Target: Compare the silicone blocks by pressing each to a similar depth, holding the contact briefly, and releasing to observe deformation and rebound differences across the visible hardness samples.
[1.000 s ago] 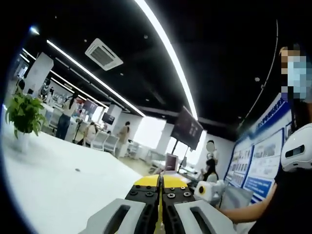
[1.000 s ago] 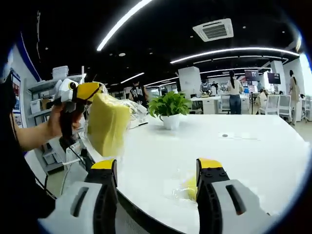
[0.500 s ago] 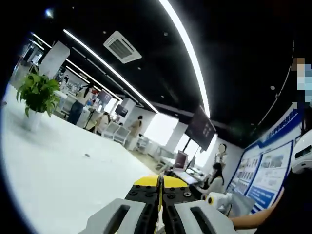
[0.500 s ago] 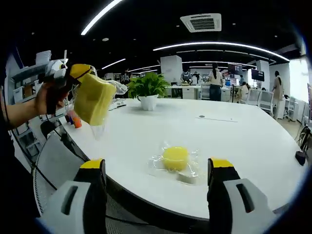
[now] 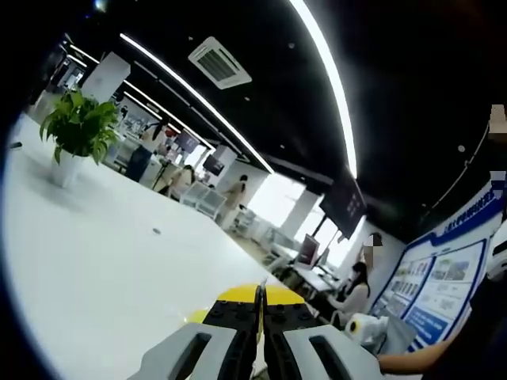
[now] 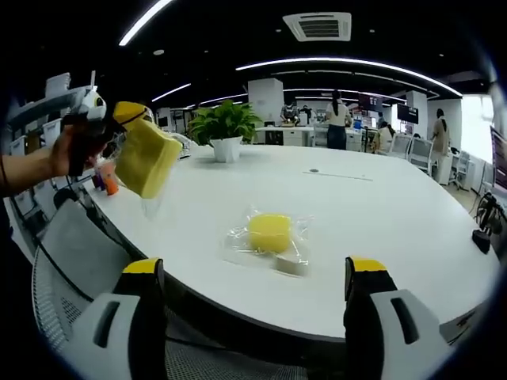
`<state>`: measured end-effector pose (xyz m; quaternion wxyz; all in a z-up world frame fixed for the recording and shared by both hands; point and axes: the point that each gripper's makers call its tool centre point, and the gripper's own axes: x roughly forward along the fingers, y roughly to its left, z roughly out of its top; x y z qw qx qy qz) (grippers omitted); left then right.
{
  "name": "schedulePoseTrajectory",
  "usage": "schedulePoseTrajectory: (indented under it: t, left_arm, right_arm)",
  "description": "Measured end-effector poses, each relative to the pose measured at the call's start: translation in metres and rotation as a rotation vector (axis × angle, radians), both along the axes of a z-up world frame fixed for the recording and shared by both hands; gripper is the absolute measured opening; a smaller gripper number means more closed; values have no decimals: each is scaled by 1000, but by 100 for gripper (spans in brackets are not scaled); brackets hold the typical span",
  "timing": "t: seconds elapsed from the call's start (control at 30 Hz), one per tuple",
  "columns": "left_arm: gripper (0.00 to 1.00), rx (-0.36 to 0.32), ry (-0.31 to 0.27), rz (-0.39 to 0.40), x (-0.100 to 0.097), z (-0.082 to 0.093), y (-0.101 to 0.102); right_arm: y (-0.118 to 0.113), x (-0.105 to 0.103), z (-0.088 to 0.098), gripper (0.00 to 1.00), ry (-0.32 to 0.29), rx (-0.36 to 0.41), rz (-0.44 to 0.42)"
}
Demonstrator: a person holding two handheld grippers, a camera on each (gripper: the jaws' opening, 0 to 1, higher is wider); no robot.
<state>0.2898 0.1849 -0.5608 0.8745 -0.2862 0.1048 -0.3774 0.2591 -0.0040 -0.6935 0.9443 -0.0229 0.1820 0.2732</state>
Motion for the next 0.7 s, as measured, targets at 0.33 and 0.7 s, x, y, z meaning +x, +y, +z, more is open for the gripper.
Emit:
schedulePoseTrajectory:
  t: [0.33, 0.7]
  left_arm:
    - [0, -7, 111, 8, 19, -45, -4]
    - [0, -61, 248, 102, 61, -94, 15]
  right_arm:
    - [-9, 7, -9, 90, 26, 2, -45]
    - [-14, 10, -16, 90, 49, -5, -69]
